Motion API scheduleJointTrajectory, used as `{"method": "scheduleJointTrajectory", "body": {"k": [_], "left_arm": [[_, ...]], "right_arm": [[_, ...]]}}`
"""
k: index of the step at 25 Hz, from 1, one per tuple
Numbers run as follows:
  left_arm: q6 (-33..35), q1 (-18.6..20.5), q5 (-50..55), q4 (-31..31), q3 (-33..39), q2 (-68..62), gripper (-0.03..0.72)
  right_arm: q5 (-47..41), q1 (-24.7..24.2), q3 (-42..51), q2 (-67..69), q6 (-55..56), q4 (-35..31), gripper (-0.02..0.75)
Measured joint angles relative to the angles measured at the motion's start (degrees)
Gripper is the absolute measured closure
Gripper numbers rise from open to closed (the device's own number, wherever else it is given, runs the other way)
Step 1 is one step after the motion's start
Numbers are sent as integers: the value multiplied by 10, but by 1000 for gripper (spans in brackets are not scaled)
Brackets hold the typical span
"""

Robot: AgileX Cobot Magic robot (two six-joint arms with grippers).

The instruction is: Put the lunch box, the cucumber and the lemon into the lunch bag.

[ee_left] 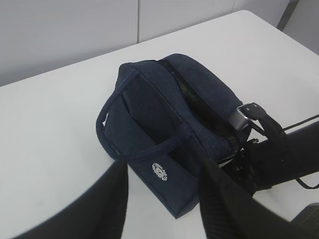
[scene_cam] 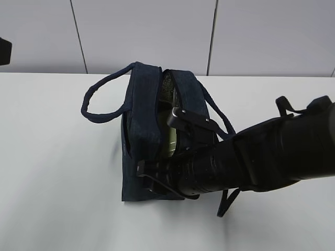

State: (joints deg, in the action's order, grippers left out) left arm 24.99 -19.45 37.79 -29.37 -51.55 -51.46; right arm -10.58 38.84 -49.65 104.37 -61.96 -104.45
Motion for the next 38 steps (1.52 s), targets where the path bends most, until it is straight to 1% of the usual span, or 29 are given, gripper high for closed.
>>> {"method": "scheduleJointTrajectory", "body": {"k": [3,4,6,9,12,16,38], "left_arm": [[0,0,1,-2,0,0,367],[0,0,1,-2,0,0,367],[0,0,1,-3,0,0,367],[0,0,2,-4,0,0,367],[0,0,2,-4,0,0,367],[0,0,2,-4,0,0,367],[0,0,2,-4,0,0,367]], "right_arm": [[1,0,0,0,8,0,397],[2,0,0,0,9,0,415],[4,0,0,0,10,0,471],[4,0,0,0,11,-1,588],[5,0,0,0,11,-1,678],[5,0,0,0,11,-1,732],[5,0,0,-10,12,-1,738]]}}
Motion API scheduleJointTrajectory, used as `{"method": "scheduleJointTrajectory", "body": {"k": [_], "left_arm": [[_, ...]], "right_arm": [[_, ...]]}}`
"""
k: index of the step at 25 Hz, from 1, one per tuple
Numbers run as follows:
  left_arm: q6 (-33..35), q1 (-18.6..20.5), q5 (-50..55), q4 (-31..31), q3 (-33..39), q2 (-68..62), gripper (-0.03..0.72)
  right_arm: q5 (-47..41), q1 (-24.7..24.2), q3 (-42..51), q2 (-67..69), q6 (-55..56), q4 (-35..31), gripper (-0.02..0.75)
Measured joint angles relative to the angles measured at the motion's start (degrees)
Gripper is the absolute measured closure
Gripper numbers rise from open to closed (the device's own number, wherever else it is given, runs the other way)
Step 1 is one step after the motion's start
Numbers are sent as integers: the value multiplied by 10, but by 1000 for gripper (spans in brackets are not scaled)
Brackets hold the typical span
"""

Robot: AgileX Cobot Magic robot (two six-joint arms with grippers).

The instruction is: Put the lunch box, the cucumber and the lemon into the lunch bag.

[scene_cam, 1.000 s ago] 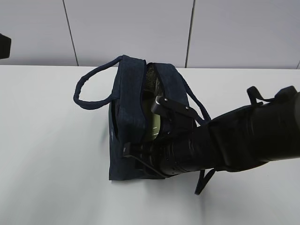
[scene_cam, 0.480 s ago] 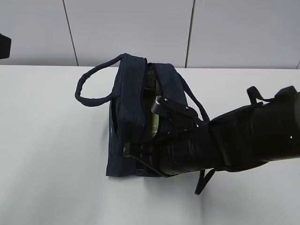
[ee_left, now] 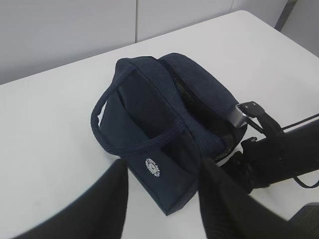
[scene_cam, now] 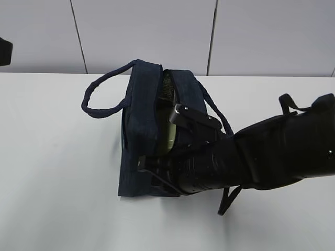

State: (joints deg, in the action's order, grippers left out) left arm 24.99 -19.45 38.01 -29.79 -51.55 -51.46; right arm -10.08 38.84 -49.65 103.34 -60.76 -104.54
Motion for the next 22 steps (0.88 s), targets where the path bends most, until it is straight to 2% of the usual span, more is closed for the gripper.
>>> {"method": "scheduleJointTrajectory", "body": {"k": [14,22], "left_arm": [[0,0,0,0,0,0,367],[0,0,1,-1,0,0,367]], "right_arm": [[-44,0,11,-32,3,8,738],[-49,0,30,-70,5,39,738]]}}
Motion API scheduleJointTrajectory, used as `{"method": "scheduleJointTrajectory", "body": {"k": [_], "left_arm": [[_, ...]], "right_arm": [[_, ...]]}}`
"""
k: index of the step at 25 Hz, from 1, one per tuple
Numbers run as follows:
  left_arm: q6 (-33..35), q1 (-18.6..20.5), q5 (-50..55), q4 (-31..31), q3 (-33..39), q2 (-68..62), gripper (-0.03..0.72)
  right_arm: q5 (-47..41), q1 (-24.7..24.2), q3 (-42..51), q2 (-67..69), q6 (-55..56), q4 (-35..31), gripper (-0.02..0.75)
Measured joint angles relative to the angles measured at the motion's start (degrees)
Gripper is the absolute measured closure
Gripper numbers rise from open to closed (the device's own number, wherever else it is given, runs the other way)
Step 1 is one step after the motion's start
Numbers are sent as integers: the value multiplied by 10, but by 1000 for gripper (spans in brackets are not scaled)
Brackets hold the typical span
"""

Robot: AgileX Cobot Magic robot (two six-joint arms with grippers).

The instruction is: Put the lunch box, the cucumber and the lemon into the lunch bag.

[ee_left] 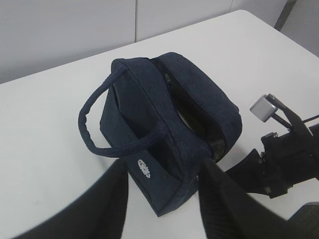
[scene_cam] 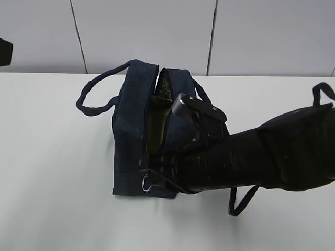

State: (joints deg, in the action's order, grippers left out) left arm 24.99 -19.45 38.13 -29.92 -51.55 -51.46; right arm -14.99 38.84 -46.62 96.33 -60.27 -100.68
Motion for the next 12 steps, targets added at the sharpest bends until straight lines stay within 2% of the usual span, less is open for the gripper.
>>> {"method": "scheduleJointTrajectory", "body": {"k": [12], "left_arm": [[0,0,2,0,0,0,367]], "right_arm": [[-5,0,1,-51,0,11,738]]}}
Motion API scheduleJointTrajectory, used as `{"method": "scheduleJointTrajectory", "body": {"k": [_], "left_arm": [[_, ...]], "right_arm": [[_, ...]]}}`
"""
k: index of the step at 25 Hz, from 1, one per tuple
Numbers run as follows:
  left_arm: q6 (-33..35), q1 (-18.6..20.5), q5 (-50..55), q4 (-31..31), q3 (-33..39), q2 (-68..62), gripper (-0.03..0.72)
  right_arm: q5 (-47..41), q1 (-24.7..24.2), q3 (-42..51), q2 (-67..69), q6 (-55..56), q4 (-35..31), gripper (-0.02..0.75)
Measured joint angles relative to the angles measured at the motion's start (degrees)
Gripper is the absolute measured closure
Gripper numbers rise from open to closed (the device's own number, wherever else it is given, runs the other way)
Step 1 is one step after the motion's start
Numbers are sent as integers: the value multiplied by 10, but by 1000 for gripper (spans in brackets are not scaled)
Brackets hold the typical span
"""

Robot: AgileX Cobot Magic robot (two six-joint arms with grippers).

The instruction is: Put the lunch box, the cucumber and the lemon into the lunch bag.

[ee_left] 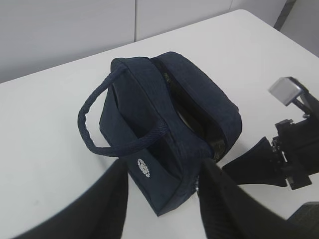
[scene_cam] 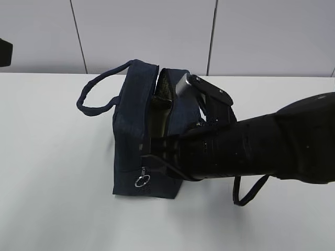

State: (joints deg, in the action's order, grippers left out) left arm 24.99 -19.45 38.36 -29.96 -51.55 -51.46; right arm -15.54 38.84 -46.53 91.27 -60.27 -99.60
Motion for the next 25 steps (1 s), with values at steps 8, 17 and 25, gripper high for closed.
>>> {"method": "scheduleJointTrajectory", "body": {"k": [8,17,25], "left_arm": [[0,0,5,0,0,0,367],[0,0,8,0,0,0,367],[0,0,12,-1,0,0,367]], "right_arm": [[-2,0,0,-19,-3,7,738],[-11,0,1,-19,-33,-8,738],[-32,0,1,-4,-73,29,411]]}}
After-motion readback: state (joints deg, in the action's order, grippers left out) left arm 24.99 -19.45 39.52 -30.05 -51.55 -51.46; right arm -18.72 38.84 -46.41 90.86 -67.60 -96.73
